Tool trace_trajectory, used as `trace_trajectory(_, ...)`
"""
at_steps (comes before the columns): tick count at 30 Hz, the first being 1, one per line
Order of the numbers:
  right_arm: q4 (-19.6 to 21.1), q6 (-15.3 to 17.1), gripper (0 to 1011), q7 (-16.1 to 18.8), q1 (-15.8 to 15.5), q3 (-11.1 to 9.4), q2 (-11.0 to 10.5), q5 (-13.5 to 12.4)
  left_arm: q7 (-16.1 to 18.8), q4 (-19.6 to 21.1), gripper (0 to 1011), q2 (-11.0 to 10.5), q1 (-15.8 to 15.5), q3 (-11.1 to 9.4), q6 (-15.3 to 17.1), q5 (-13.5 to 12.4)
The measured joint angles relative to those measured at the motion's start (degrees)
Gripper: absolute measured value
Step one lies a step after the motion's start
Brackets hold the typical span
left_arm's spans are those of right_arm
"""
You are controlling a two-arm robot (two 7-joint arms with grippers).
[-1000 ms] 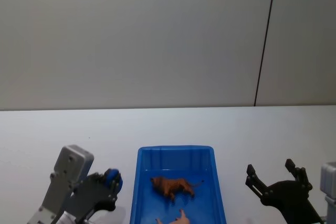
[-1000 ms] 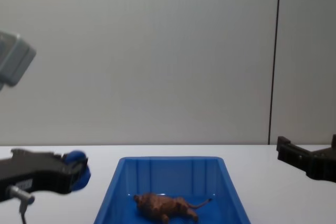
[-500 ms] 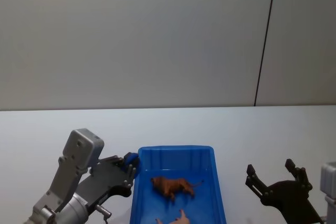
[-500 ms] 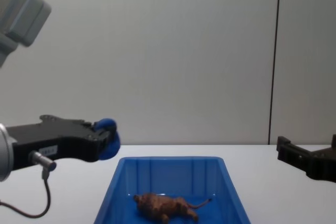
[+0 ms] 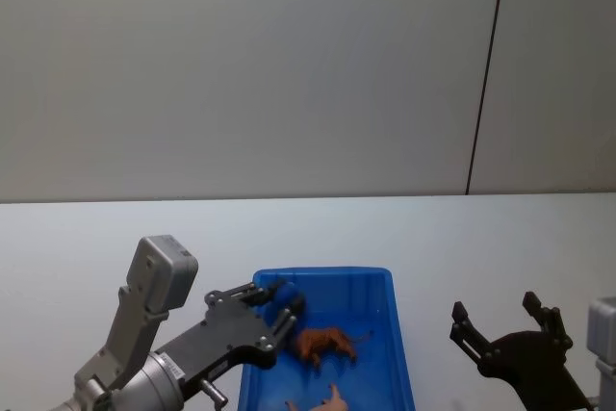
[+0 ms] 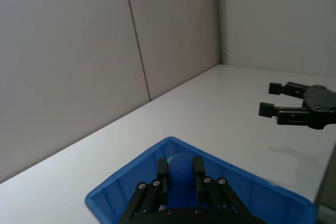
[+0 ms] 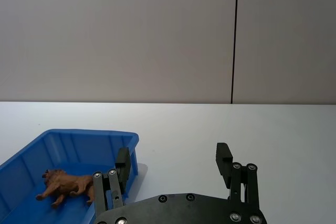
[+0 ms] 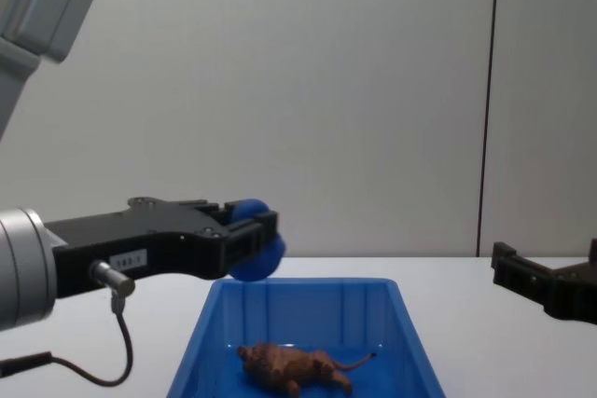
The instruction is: Pick up the two dolls from the table and place them into the box.
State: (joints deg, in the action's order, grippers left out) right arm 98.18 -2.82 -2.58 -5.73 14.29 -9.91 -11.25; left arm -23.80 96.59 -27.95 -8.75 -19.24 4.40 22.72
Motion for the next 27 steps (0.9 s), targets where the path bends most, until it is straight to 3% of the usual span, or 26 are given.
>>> trace_trajectory(3,0.0,0.0,1001,0.0,0.0,0.0,0.0,0.0,-1.5,-0.4,366,0.3,-0.2,-0.2,-0.6,0.7)
trace_trajectory(7,0.0,0.0,1001,0.0,0.0,0.0,0.0,0.0,-2.8,-0.8,446,0.5,-0.3,-0.3,-1.2,1.4)
trace_trajectory(10,0.0,0.0,1001,0.0,0.0,0.0,0.0,0.0,-3.8,-1.1,586,0.6,-0.4,-0.4,-1.6,1.9)
trace_trajectory(19,0.0,0.0,1001,0.0,0.0,0.0,0.0,0.0,-5.3,-1.5,863,0.9,-0.5,-0.6,-2.3,2.6)
trace_trajectory(24,0.0,0.0,1001,0.0,0.0,0.0,0.0,0.0,-5.8,-1.7,986,1.0,-0.6,-0.7,-2.4,2.9)
trace_trajectory(27,0.0,0.0,1001,0.0,0.0,0.0,0.0,0.0,-6.1,-1.7,1001,1.0,-0.6,-0.7,-2.5,3.0)
